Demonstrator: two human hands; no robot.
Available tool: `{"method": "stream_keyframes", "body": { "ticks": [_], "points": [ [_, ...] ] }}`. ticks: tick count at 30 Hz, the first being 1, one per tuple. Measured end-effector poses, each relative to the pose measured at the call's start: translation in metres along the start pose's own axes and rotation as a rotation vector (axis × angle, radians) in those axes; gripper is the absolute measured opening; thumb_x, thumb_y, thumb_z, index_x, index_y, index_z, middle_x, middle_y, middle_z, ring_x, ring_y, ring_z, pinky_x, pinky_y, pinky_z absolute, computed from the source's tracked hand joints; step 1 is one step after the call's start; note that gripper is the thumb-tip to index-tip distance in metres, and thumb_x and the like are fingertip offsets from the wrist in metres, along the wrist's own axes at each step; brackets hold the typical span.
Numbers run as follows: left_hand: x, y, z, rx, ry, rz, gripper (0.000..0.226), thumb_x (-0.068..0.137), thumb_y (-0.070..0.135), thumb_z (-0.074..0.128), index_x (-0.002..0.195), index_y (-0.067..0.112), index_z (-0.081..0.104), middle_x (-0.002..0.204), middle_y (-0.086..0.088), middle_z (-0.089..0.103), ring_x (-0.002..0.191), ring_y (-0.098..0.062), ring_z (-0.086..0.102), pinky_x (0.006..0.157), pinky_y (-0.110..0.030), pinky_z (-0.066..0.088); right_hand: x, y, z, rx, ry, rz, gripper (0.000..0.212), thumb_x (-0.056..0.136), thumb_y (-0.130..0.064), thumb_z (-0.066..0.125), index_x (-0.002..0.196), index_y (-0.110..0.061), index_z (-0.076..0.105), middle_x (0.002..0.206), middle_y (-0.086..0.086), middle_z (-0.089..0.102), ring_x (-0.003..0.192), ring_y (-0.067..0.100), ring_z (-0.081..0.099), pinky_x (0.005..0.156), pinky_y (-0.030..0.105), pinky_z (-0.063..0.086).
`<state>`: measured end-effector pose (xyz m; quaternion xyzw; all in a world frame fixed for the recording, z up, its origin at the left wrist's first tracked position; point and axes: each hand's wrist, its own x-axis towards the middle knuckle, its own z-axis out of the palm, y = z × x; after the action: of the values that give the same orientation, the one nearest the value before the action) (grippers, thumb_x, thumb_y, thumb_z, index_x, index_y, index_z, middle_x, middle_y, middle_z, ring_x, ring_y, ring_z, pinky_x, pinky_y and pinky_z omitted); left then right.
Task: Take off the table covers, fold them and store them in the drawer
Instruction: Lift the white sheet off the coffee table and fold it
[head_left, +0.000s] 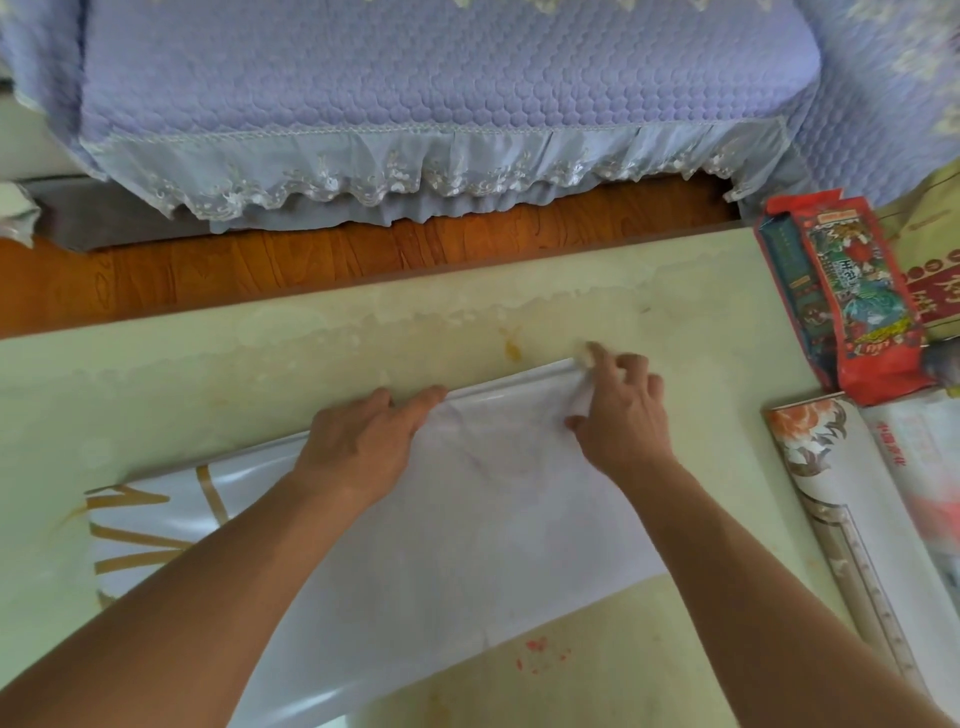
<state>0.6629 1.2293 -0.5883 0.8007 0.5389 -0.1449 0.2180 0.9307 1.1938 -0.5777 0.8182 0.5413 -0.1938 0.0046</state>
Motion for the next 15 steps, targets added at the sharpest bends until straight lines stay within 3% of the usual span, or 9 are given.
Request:
{"method": "stream_keyframes", "body": {
  "ticks": [3, 6, 9, 11, 15],
  "points": [
    [0.000, 0.000, 0.001, -0.033, 0.031, -0.007, 0.048, 0.109, 0.042, 0.024, 0.153, 0.058, 0.019, 0.127, -0.001, 0.055, 0.118, -0.030, 0.058, 0.093, -0.040, 0.048, 0.015, 0.009, -0.002, 0.115, 0.035, -0.303, 0.044, 0.079, -0.024, 0.083, 0.119, -0.019, 0.067, 0.123, 0.004, 0.053, 0.113, 0.030, 0.042, 0.100, 0.040, 0.042],
    [0.004, -0.003, -0.004, -0.140, -0.067, -0.028, 0.045, 0.107, 0.049, 0.026, 0.151, 0.061, 0.022, 0.138, 0.001, 0.054, 0.128, -0.028, 0.053, 0.102, -0.041, 0.048, 0.016, 0.014, -0.013, 0.241, 0.069, -0.385, 0.024, 0.078, -0.025, 0.085, 0.096, -0.016, 0.071, 0.099, 0.000, 0.062, 0.094, 0.021, 0.050, 0.083, 0.033, 0.046],
    [0.014, -0.011, -0.011, -0.244, -0.189, -0.007, 0.047, 0.106, 0.055, 0.031, 0.151, 0.060, 0.024, 0.157, 0.011, 0.042, 0.143, -0.022, 0.042, 0.113, -0.040, 0.040, 0.012, 0.011, -0.014, 0.571, -0.167, -0.015, 0.021, 0.089, -0.039, 0.073, 0.095, -0.021, 0.062, 0.087, -0.004, 0.064, 0.076, 0.014, 0.059, 0.064, 0.027, 0.048],
    [0.018, -0.015, -0.013, -0.291, -0.257, 0.019, 0.047, 0.106, 0.055, 0.030, 0.153, 0.057, 0.024, 0.162, 0.014, 0.034, 0.148, -0.019, 0.035, 0.118, -0.038, 0.034, 0.014, 0.015, -0.002, 0.684, -0.144, 0.183, 0.023, 0.092, -0.044, 0.065, 0.097, -0.022, 0.062, 0.090, -0.002, 0.066, 0.084, 0.022, 0.064, 0.070, 0.031, 0.051],
    [0.019, -0.022, -0.013, -0.368, -0.301, 0.096, 0.047, 0.107, 0.051, 0.028, 0.154, 0.055, 0.024, 0.165, 0.019, 0.023, 0.152, -0.013, 0.023, 0.124, -0.036, 0.022, 0.008, 0.023, 0.009, 0.462, -0.123, 0.322, 0.024, 0.097, -0.034, 0.058, 0.093, -0.011, 0.064, 0.082, 0.003, 0.063, 0.086, 0.030, 0.061, 0.075, 0.035, 0.048]
  ]
}}
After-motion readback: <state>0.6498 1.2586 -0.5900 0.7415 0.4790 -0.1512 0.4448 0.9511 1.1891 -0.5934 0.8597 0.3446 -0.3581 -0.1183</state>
